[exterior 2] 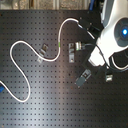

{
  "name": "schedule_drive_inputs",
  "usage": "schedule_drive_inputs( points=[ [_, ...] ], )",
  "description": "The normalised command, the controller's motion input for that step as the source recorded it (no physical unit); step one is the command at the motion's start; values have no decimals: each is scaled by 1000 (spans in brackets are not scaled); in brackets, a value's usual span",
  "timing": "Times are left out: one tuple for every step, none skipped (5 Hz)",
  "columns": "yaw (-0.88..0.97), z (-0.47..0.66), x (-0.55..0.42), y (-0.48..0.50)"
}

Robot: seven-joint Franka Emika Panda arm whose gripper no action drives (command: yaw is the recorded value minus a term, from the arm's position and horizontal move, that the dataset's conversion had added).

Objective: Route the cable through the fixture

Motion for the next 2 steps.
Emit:
schedule_drive_inputs(
  points=[
    [-334,107,213,119],
    [-217,143,211,346]
  ],
)
